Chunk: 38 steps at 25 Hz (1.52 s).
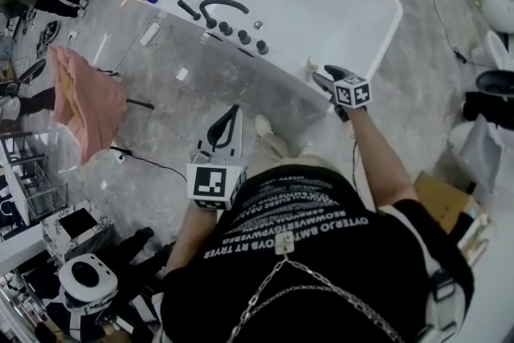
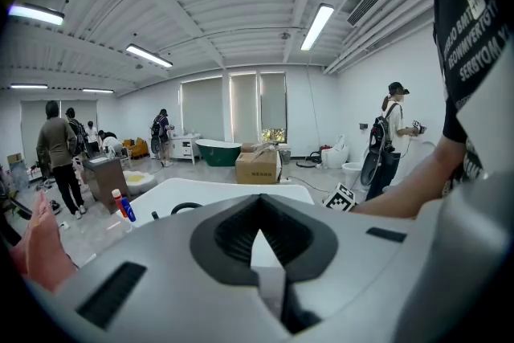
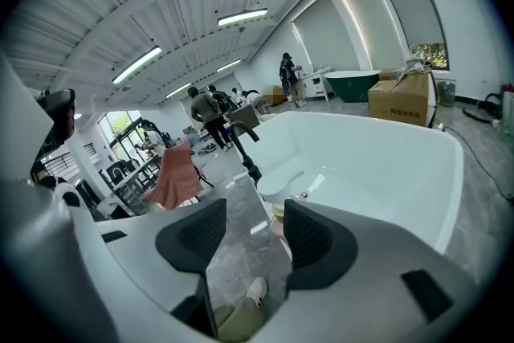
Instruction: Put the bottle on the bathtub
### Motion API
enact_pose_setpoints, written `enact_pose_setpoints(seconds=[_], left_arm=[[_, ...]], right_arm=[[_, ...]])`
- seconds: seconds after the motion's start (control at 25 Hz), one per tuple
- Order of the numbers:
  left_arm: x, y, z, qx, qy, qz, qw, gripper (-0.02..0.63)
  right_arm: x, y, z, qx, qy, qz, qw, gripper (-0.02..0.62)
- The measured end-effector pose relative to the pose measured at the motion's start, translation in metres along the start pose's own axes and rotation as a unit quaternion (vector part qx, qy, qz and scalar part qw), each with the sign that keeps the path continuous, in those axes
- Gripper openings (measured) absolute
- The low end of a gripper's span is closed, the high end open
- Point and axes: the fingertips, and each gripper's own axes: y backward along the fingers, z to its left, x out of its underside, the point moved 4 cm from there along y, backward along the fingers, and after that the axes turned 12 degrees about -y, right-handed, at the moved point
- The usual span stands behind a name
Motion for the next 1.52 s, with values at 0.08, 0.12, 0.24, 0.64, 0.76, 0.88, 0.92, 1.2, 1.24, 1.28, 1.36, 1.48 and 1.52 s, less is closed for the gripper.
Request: enact_pose_setpoints(seconds=[0.08, 0.12, 0.24, 0.64, 0.76, 0.88, 0.92, 1.2, 1.24, 1.28, 1.36, 1.48, 1.52], left_arm=[[0.004, 0.004, -0.007, -0.005, 0.0, -0.001, 1.0, 0.002], [0.003, 0.006, -0.011, -0.007, 0.001, -0.003, 1.0, 0.002], [-0.003, 0.013, -0.018, -0.015, -0.001, -0.007, 0.9999, 0.002], [-0.023, 0.025, -0.012, -0.054, 0.014, -0.047, 0.9973, 0.002], [-0.03, 0.026, -0.015, -0.056, 0.012, -0.055, 0.9968, 0.002], [-0.045, 0.034, -0.029, -0.061, 0.02, -0.071, 0.9954, 0.002], [-0.051, 0.037, -0.036, -0.061, 0.03, -0.078, 0.9947, 0.002], [-0.064, 0.029, -0.049, -0.045, 0.044, -0.085, 0.9944, 0.002], [-0.067, 0.028, -0.054, -0.043, 0.035, -0.081, 0.9951, 0.002], [-0.069, 0.026, -0.059, -0.043, 0.027, -0.076, 0.9958, 0.002], [-0.071, 0.021, -0.065, -0.039, 0.014, -0.068, 0.9968, 0.002], [-0.075, 0.012, -0.072, -0.031, 0.004, -0.069, 0.9972, 0.002], [-0.077, 0.009, -0.073, -0.031, 0.002, -0.069, 0.9971, 0.002]], right_arm=[[0.002, 0.015, 0.001, 0.004, 0.003, -0.006, 1.0, 0.202], [0.002, 0.025, 0.002, 0.008, 0.006, -0.012, 1.0, 0.202], [-0.004, 0.06, 0.013, 0.002, 0.023, -0.049, 0.999, 0.202], [-0.061, 0.175, 0.124, -0.048, 0.139, -0.203, 0.968, 0.003], [-0.072, 0.2, 0.148, -0.06, 0.165, -0.224, 0.959, 0.002], [-0.077, 0.241, 0.168, -0.072, 0.183, -0.236, 0.952, 0.002], [-0.078, 0.257, 0.174, -0.078, 0.184, -0.241, 0.95, 0.002], [-0.092, 0.311, 0.2, -0.087, 0.199, -0.277, 0.936, 0.002], [-0.09, 0.319, 0.198, -0.088, 0.2, -0.278, 0.935, 0.002], [-0.089, 0.324, 0.197, -0.09, 0.199, -0.278, 0.936, 0.002], [-0.086, 0.328, 0.197, -0.09, 0.19, -0.275, 0.938, 0.002], [-0.082, 0.322, 0.191, -0.091, 0.178, -0.261, 0.944, 0.002], [-0.081, 0.319, 0.188, -0.092, 0.177, -0.255, 0.946, 0.002]])
